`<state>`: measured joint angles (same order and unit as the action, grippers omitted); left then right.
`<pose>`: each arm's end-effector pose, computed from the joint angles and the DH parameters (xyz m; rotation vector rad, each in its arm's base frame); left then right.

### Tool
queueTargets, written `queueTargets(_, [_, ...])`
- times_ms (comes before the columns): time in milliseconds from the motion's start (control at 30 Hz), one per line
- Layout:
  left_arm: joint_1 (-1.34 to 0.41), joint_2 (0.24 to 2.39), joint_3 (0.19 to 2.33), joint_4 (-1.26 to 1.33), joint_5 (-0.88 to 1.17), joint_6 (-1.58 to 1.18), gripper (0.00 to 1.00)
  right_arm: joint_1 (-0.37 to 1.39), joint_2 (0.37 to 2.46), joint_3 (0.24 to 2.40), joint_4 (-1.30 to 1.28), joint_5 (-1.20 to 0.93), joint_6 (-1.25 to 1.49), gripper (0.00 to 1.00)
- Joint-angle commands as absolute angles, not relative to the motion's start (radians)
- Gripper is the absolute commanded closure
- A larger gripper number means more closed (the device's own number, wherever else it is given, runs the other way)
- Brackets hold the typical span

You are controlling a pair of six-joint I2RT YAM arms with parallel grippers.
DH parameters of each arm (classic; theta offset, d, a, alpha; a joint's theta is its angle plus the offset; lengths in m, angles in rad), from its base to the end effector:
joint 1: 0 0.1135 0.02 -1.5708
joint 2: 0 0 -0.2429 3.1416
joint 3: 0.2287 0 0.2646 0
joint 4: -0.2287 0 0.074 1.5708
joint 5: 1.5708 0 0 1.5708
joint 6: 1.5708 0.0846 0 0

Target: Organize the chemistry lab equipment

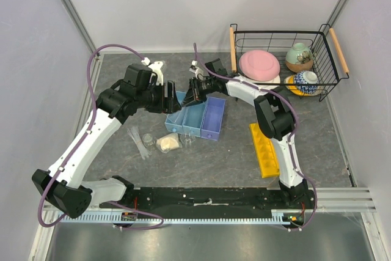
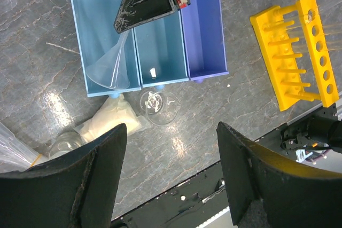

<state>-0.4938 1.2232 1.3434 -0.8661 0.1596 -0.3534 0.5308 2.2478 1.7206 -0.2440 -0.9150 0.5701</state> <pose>0.2592 -0.1548 0.3254 0.2504 2.3719 -0.6025 0.4103 0.3186 0.1375 -0.4642 2.4744 1.5790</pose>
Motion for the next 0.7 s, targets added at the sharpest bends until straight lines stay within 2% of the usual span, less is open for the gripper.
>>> queueTargets(0, [-0.489, 1.216, 1.374, -0.854, 0.163, -0.325, 0.25, 0.555, 2.284, 1.785, -0.308, -0.887, 0.512, 0.72])
queueTargets(67, [-0.489, 1.215, 1.373, -0.854, 0.161, -0.324, 0.25, 0.56, 2.293, 1.793, -0.311, -0.884, 0.509, 0.61])
queueTargets(133, [-0.491, 1.212, 1.368, -0.854, 0.161, -0.325, 0.25, 0.564, 2.299, 1.802, -0.324, -0.874, 0.502, 0.54])
queueTargets(167, [-0.489, 1.212, 1.37, -0.854, 0.161, -0.327, 0.25, 0.563, 2.299, 1.807, -0.328, -0.865, 0.499, 0.46])
queueTargets(267, [-0.489, 1.213, 1.37, -0.854, 0.163, -0.327, 0.25, 0.563, 2.295, 1.812, -0.341, -0.847, 0.492, 0.39])
queueTargets(433, [-0.489, 1.207, 1.368, -0.854, 0.164, -0.328, 0.25, 0.563, 2.272, 1.827, -0.379, -0.784, 0.477, 0.36])
queueTargets(667, [-0.489, 1.201, 1.367, -0.861, 0.163, -0.327, 0.25, 0.586, 2.186, 1.845, -0.468, -0.591, 0.411, 0.36])
